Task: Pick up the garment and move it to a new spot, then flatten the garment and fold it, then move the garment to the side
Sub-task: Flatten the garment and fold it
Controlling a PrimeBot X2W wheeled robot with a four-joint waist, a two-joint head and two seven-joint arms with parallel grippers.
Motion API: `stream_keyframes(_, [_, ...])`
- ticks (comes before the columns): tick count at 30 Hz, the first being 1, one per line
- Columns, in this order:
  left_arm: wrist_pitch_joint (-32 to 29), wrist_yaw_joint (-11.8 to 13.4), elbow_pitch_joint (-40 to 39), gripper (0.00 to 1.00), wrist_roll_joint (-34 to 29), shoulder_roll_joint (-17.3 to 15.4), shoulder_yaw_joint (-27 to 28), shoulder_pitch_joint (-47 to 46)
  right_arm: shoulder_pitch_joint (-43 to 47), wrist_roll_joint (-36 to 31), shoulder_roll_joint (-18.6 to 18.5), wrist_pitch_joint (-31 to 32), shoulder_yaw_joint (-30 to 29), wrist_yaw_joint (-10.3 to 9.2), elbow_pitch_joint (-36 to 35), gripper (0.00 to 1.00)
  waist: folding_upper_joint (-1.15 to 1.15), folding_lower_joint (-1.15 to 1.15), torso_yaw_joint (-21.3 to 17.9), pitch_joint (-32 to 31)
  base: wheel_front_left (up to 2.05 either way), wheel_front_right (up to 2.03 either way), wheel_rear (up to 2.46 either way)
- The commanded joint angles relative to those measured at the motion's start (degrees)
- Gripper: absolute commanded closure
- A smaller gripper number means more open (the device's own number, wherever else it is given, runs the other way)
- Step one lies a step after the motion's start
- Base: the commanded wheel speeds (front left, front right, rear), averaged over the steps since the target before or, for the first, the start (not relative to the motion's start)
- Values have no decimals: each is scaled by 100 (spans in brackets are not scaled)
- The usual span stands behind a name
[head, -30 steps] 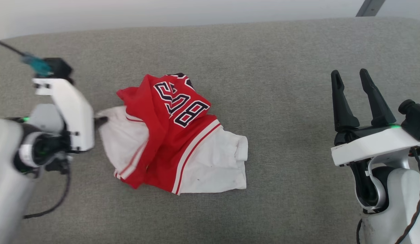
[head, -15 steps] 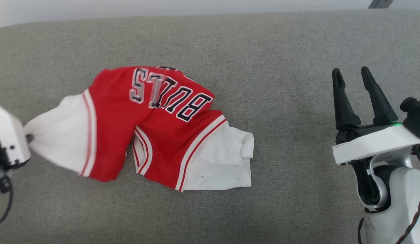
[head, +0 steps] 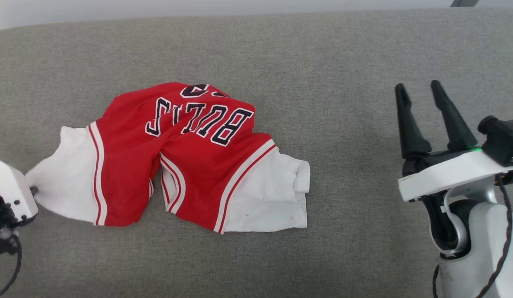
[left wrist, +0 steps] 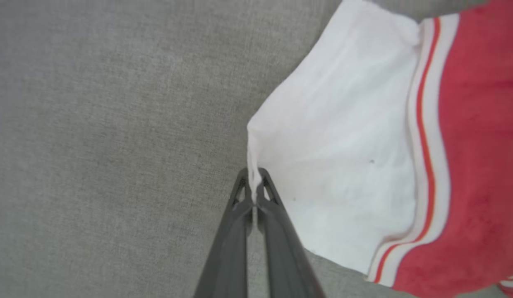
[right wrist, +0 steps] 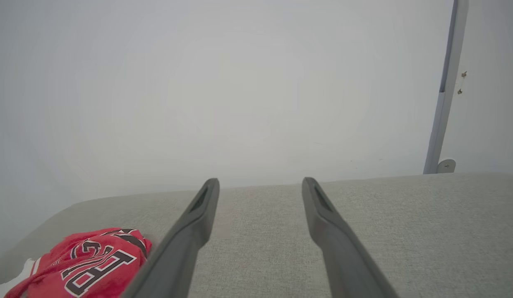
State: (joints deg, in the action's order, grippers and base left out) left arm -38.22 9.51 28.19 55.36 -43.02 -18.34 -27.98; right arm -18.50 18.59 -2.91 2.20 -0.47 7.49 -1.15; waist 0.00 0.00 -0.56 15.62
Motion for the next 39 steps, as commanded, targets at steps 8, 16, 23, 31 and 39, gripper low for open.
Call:
stream_keyframes(8, [1003, -445, -418, 0, -181, 118, 84, 63, 174, 6, -28, 335, 418, 0, 69, 0, 0, 0, 171, -194, 0, 0, 0])
stream_keyframes(16, [2465, -640, -1260, 0, -477, 282, 273, 543, 428, 279, -294, 1305, 1149, 0, 197, 0, 0, 0, 484, -362, 0, 0, 0])
stream_keyframes(23, [3679, -662, -1946, 0, -851, 436, 347, 1115, 579, 328, -465, 2238, 1389, 0, 424, 0, 0, 0, 778, -495, 0, 0, 0])
stream_keyframes(31, [4873, -584, -2367, 0, -1219, 784, 314, 1621, 489, 27, -602, 3018, 1345, 0, 793, 0, 0, 0, 1092, -514, 0, 0, 0])
stream_keyframes(39, [5292, -526, -2519, 0, -1359, 1196, 487, 1962, 266, -178, -672, 3372, 1512, 0, 1273, 0, 0, 0, 1248, -463, 0, 0, 0])
